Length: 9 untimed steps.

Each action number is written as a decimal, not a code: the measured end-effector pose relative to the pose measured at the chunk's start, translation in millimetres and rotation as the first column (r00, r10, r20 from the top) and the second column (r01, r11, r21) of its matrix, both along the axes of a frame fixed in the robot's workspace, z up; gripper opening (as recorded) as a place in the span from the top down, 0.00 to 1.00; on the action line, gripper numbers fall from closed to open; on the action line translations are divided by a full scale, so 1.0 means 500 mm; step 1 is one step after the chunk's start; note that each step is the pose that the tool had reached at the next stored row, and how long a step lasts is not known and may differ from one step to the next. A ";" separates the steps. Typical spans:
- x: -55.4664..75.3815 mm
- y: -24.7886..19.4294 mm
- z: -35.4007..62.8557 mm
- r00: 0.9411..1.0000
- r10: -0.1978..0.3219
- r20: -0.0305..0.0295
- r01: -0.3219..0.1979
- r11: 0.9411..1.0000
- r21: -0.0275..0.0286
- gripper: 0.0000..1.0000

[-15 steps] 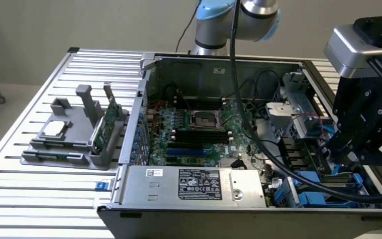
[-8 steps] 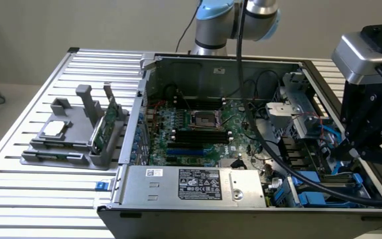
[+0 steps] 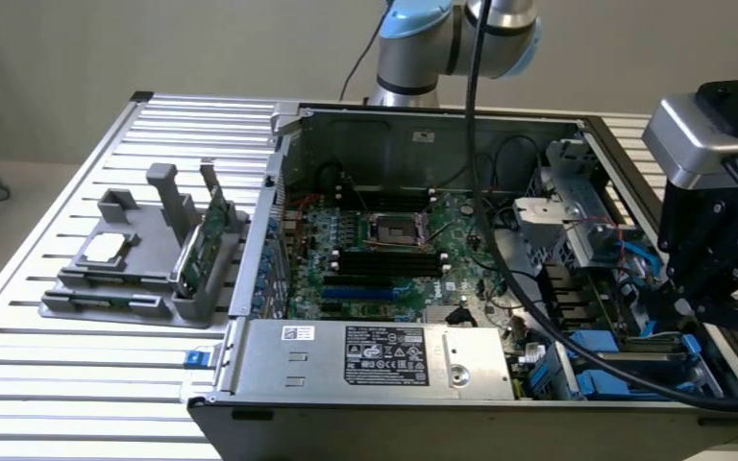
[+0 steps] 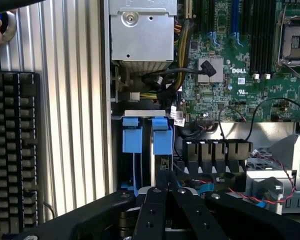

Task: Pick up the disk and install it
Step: 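Pick up the disk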

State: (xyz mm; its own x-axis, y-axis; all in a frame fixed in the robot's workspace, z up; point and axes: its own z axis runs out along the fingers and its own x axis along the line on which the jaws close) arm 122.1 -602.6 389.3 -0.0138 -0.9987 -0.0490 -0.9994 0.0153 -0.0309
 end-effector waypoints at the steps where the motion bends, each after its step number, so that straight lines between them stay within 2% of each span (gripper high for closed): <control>1: 0.002 0.0002 -0.004 1.000 0.000 0.000 0.000 1.000 0.000 0.89; 9: 0.017 0.0014 -0.033 1.000 0.000 0.000 0.000 1.000 0.000 0.89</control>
